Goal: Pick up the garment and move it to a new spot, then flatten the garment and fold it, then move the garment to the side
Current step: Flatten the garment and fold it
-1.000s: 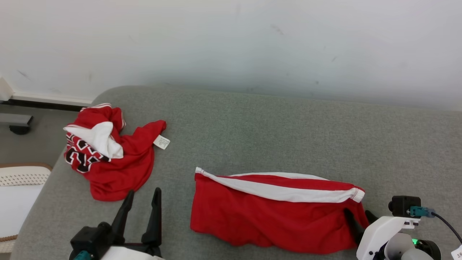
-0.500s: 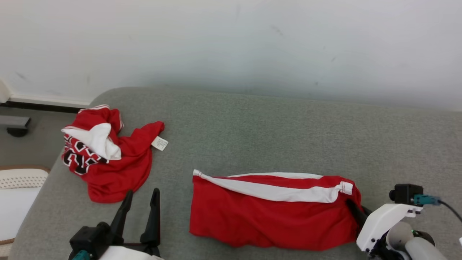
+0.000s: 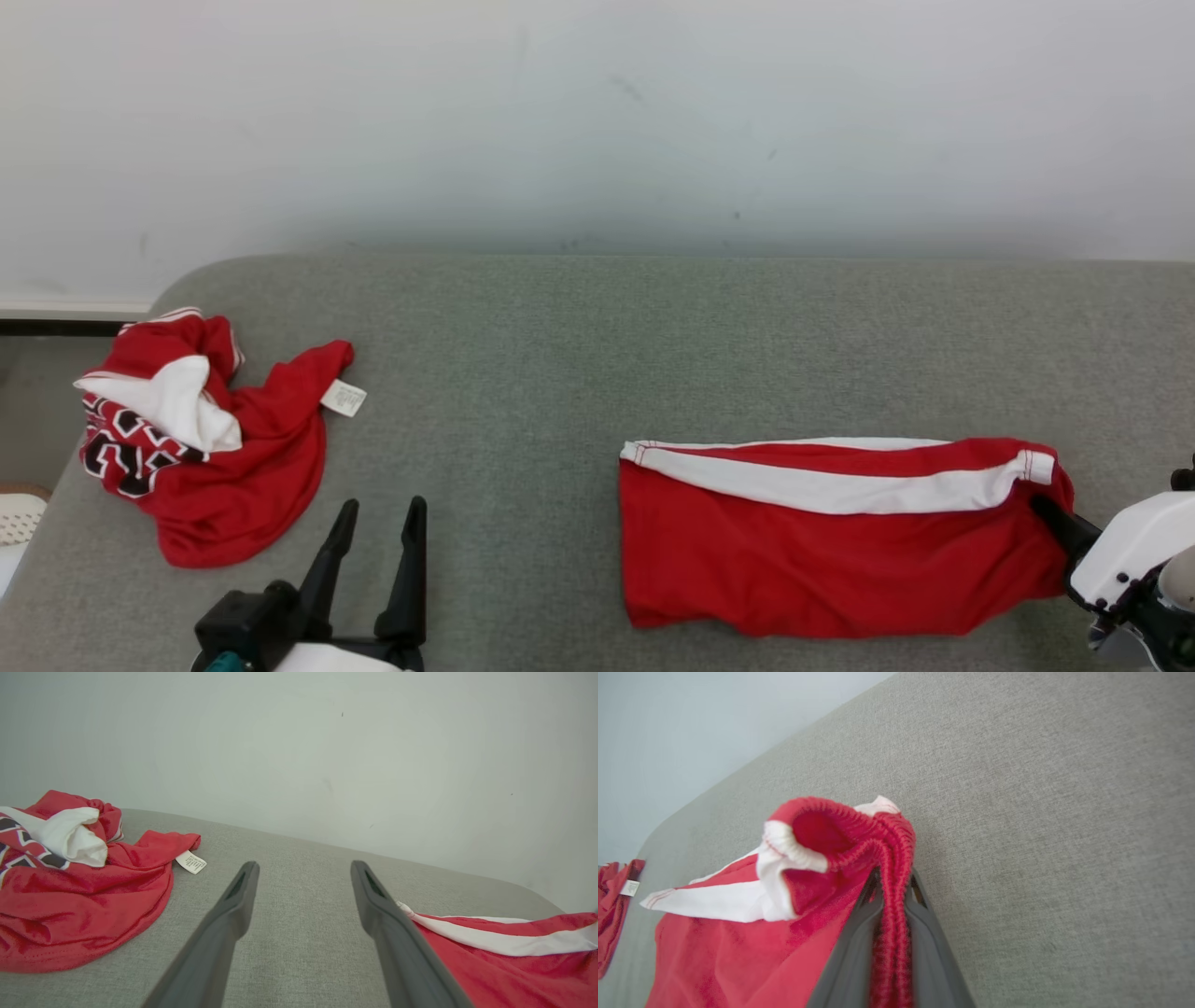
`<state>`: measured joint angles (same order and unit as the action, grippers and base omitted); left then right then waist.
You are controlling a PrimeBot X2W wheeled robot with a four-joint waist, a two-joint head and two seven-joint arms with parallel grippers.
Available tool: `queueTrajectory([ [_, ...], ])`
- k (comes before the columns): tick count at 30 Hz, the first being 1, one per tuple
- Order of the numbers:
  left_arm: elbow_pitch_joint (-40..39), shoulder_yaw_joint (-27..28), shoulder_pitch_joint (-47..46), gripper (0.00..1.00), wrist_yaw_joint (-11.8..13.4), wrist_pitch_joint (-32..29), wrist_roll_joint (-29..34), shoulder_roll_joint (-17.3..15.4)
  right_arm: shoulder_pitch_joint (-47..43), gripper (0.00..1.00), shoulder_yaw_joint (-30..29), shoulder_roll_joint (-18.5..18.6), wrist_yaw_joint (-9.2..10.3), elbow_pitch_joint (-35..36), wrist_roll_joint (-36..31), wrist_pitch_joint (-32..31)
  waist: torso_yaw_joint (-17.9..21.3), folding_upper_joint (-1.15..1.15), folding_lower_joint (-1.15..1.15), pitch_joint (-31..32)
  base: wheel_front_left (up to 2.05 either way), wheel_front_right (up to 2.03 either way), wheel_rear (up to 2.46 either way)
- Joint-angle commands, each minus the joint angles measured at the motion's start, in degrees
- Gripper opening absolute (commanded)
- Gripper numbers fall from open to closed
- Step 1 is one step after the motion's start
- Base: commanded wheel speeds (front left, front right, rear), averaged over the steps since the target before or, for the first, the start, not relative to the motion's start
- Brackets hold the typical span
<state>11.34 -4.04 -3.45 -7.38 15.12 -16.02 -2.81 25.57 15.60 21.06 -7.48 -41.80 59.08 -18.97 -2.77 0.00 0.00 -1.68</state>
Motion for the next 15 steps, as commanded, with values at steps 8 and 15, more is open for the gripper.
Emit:
queueTrajectory([
  [8,1.06,-1.06,0.37,1.00,-0.13,0.03,-0.16,-0.18,-0.52,0.00,-6.42,-6.12,-0.01,4.44,12.33,-8.48,0.59,0.00,0.00,0.82,0.00,0.00,0.00],
  [15,1.71,-1.88,-0.06,1.00,-0.15,0.03,-0.91,-0.18,-1.26,0.00,-6.59,-11.92,-0.02,8.55,14.89,-12.28,-2.01,0.00,0.00,0.96,0.00,0.00,0.00],
])
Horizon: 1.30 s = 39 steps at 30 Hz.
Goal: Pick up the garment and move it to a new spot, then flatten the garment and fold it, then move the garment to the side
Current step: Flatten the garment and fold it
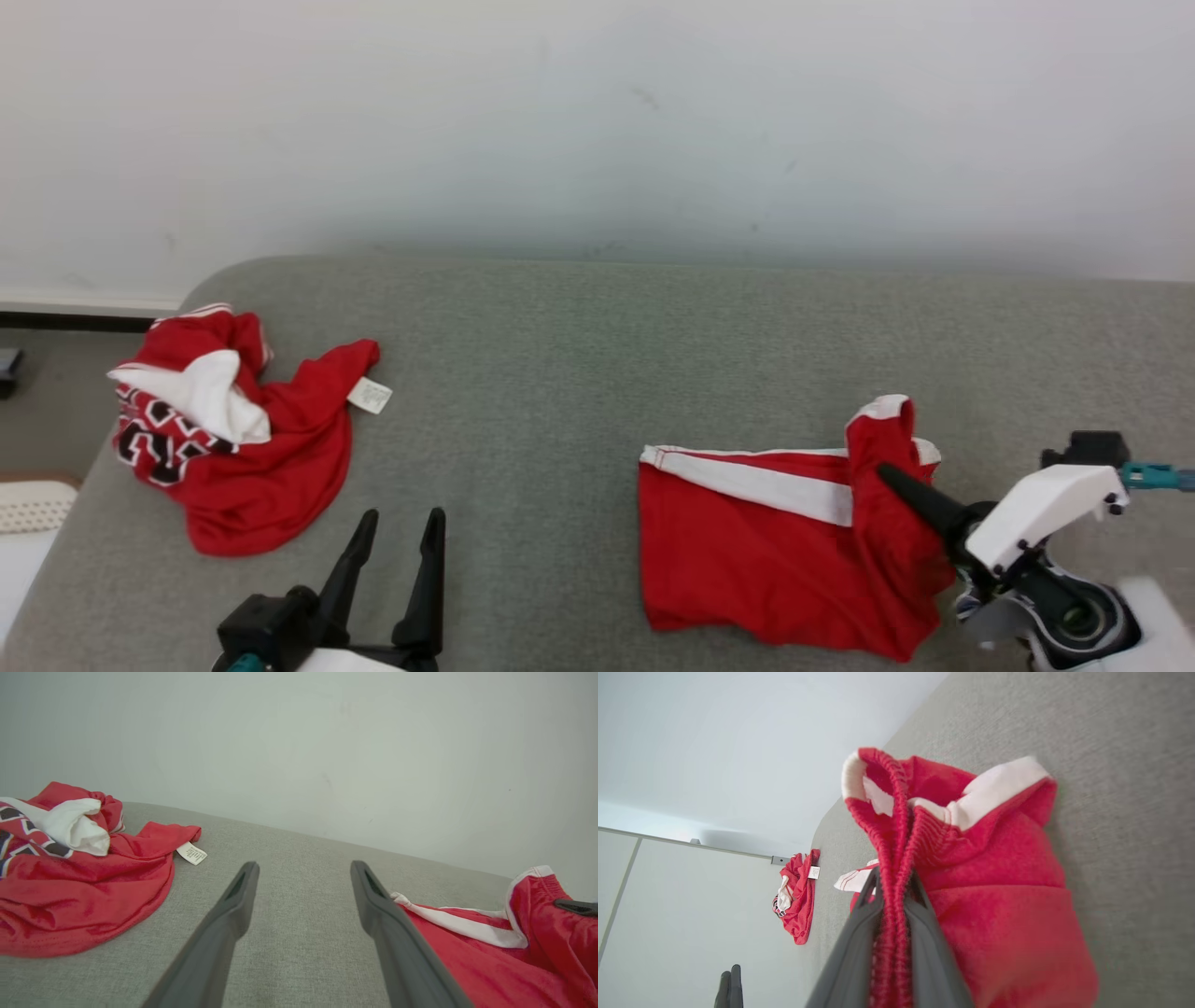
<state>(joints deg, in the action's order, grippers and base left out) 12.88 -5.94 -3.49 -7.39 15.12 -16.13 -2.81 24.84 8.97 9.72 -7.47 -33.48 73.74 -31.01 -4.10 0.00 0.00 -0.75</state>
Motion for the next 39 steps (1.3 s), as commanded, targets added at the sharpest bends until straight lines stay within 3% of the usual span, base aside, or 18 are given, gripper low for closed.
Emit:
queueTrajectory([
  [1,0.27,-0.07,-0.04,1.00,-0.14,0.03,-0.94,-0.19,-0.54,0.00,0.00,-1.38,-0.03,0.42,0.31,-0.38,-1.23,0.00,0.00,0.06,0.00,0.00,0.00],
  [9,0.61,-1.17,-0.83,1.00,-0.07,0.03,-1.81,-0.19,1.56,0.00,0.23,-5.60,-0.03,-1.33,-0.81,-0.06,-5.91,0.00,0.00,-0.72,0.00,0.00,0.00],
  [20,0.74,-1.68,-1.39,1.00,0.20,0.03,-2.73,-0.18,3.92,0.00,5.46,-6.77,-0.03,-6.70,-0.72,1.28,-9.09,0.00,0.00,-1.44,0.00,0.00,0.00],
  [22,0.71,-1.63,-1.33,1.00,0.34,0.03,-2.96,-0.18,4.30,0.32,7.41,-6.79,-0.03,-7.16,0.41,1.95,-8.94,0.00,0.00,-1.48,0.00,0.00,0.00],
  [24,0.78,-1.78,-1.40,1.00,0.37,0.03,-3.19,-0.18,4.43,0.99,9.67,-6.79,-0.03,-7.30,1.99,2.45,-8.60,0.00,0.00,-1.51,0.00,0.00,0.00],
  [32,0.57,-1.29,-1.46,1.00,0.70,0.03,-3.23,-0.18,4.68,1.00,17.73,-6.76,-0.03,-3.79,7.07,5.17,-5.84,0.00,0.00,-0.85,0.00,0.00,0.00],
  [39,-0.40,-0.24,-0.76,1.00,0.70,0.03,-2.46,-0.18,2.48,1.00,17.90,-5.93,-0.03,4.89,7.46,8.62,-2.58,0.00,0.00,-0.07,0.00,0.00,0.00],
])
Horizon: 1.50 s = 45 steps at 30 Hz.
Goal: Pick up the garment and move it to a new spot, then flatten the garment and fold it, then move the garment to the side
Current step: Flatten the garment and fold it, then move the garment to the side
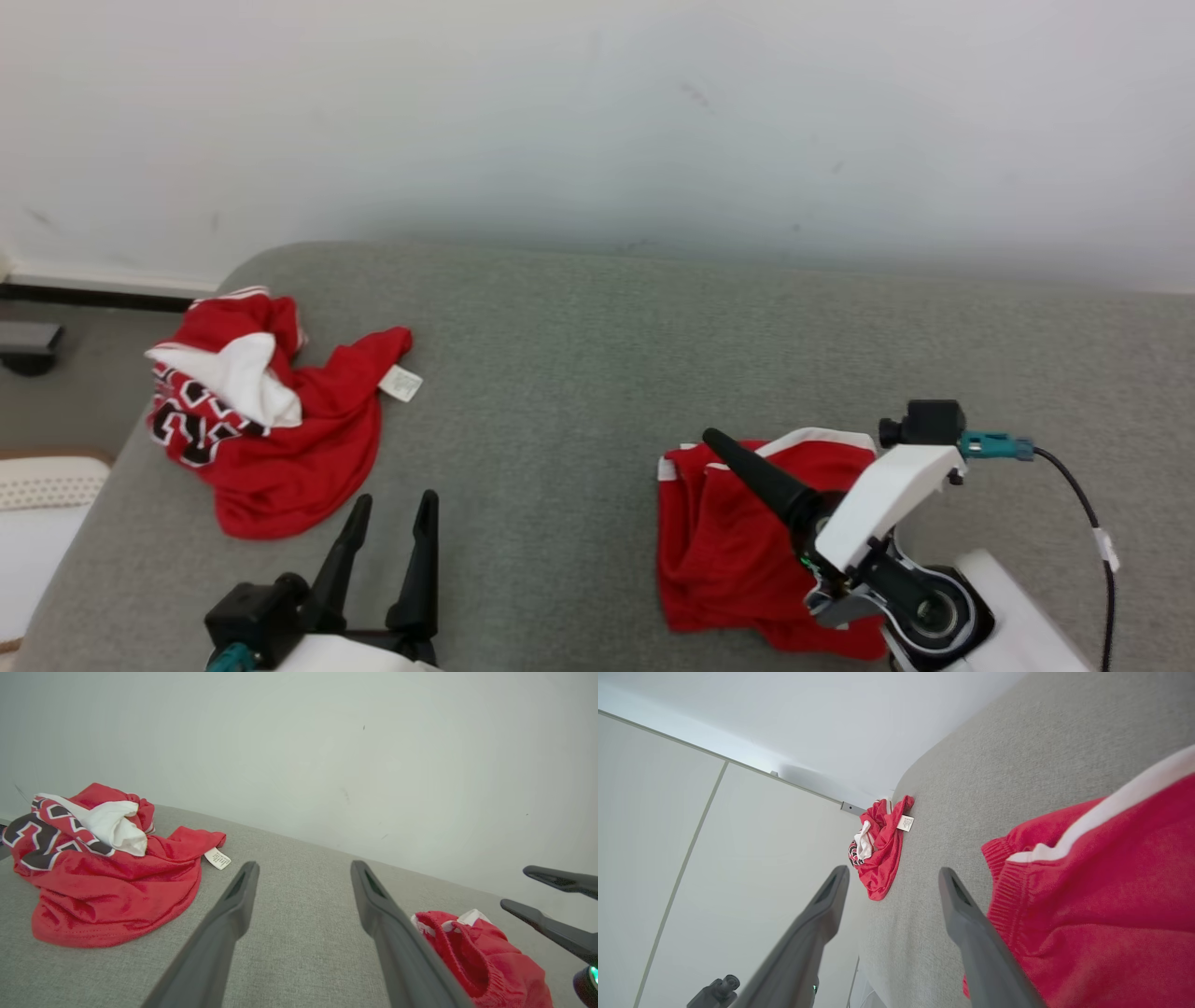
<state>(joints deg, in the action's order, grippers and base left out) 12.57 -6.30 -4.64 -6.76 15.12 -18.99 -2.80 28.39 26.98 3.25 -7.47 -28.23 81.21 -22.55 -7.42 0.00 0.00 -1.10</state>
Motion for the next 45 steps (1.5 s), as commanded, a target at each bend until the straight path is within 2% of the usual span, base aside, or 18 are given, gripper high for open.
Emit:
queueTrajectory([
  [1,-0.27,0.28,0.47,1.00,0.06,0.02,0.50,-0.19,-1.47,1.00,-0.21,1.16,-0.03,0.87,-0.42,0.54,1.32,0.00,0.00,0.33,0.00,0.00,0.00],
  [6,-1.04,1.05,0.40,1.00,-0.05,0.02,1.14,-0.19,-3.26,1.00,-0.81,4.68,-0.03,7.64,-3.01,3.48,4.19,0.00,0.00,0.59,0.00,0.00,0.00],
  [9,-1.62,1.66,0.05,1.00,-0.15,0.03,1.57,-0.20,-4.28,1.00,-1.26,8.15,-0.03,12.10,-7.27,7.64,5.85,0.00,0.00,0.70,0.00,0.00,0.00],
  [14,-2.69,3.45,-0.41,1.00,-0.14,0.03,2.84,-0.20,-5.87,1.00,-1.91,12.89,-0.03,16.22,-18.29,18.32,8.41,0.00,0.00,0.91,0.00,0.00,0.00],
  [16,-3.08,4.25,-0.62,1.00,-0.14,0.02,3.17,-0.20,-6.21,1.00,-2.22,15.29,-0.03,16.55,-24.87,23.24,9.31,0.00,0.00,0.96,0.00,0.00,0.00],
  [21,-3.70,5.90,-0.80,1.00,-0.14,0.02,4.05,-0.20,-8.94,1.00,-6.05,14.54,-0.03,16.05,-31.86,33.20,11.13,0.00,0.00,1.08,0.00,0.00,0.00],
  [25,-4.08,6.97,-0.45,1.00,-0.15,0.03,4.59,-0.20,-11.57,1.00,-9.05,14.17,-0.03,16.17,-38.03,36.49,12.09,0.00,0.00,1.19,0.00,0.00,0.00],
  [30,-3.47,7.64,0.40,1.00,0.52,0.02,5.92,-0.18,-15.76,1.00,-12.32,12.91,-0.02,15.39,-44.52,37.44,12.52,0.00,0.00,1.26,0.00,0.00,0.00],
  [36,-2.56,7.09,1.36,1.00,0.41,0.02,6.63,-0.20,-20.18,1.00,-16.26,8.18,-0.02,15.62,-47.23,37.73,12.33,0.00,0.00,1.05,0.00,0.00,0.00],
  [45,-1.91,6.25,0.90,1.00,0.36,0.03,6.89,-0.20,-22.57,1.00,-17.93,5.38,-0.02,16.53,-53.77,37.74,11.51,0.00,0.00,0.91,0.00,0.00,0.00],
])
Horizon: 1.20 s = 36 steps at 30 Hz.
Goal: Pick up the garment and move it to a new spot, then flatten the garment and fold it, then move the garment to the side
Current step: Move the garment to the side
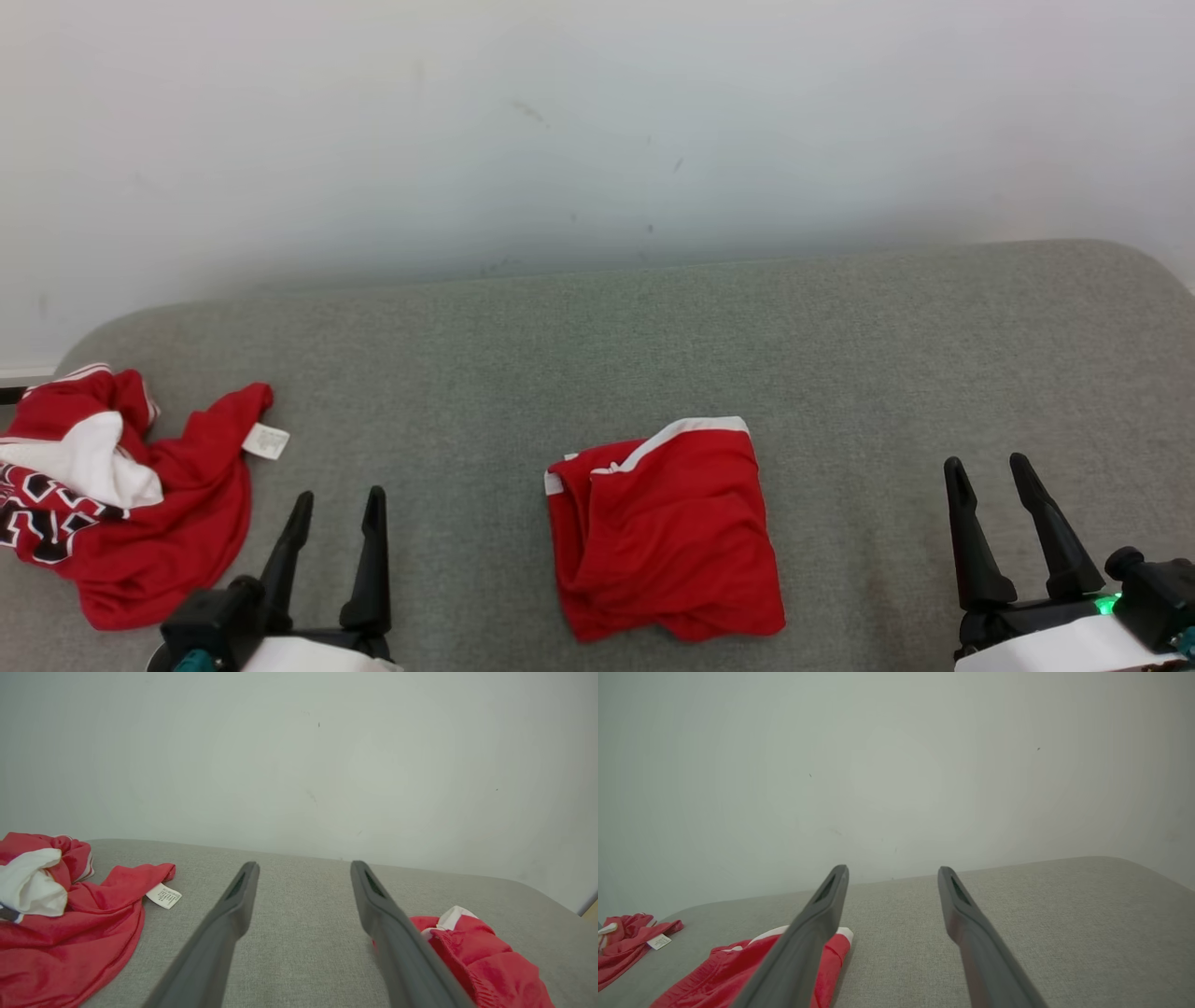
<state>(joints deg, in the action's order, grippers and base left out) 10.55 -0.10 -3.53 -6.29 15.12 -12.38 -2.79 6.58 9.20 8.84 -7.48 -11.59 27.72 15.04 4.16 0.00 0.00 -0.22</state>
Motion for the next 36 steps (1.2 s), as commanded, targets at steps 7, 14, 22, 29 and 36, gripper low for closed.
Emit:
queueTrajectory([
  [7,0.21,-0.48,-0.31,1.00,0.03,0.03,0.28,-0.21,0.40,1.00,0.52,-0.34,-0.01,-1.82,-2.10,0.16,-0.73,0.00,0.00,0.23,0.00,0.00,0.00],
  [14,0.24,-1.60,-0.66,1.00,0.13,0.03,-0.29,-0.21,4.97,1.00,3.52,0.16,-0.01,-5.80,0.25,-1.54,-2.34,0.00,0.00,-0.15,0.00,0.00,0.00],
  [22,0.44,-2.69,-1.67,1.00,0.30,0.03,-1.34,-0.21,13.19,1.00,7.93,-0.06,-0.01,-14.25,6.19,-12.45,-6.35,0.00,0.00,-1.35,0.00,0.00,0.00],
  [29,0.61,-3.17,-2.19,1.00,0.56,0.03,-1.59,-0.22,18.92,1.00,6.01,-1.60,-0.01,-26.17,7.92,-22.43,-9.83,0.00,0.00,-2.33,0.00,0.00,0.00],
  [36,0.72,-3.13,-2.45,1.00,0.55,0.02,-1.65,-0.20,22.09,1.00,4.09,-3.54,-0.01,-37.15,8.16,-31.74,-12.16,0.00,0.00,-2.70,0.00,0.00,0.00],
])
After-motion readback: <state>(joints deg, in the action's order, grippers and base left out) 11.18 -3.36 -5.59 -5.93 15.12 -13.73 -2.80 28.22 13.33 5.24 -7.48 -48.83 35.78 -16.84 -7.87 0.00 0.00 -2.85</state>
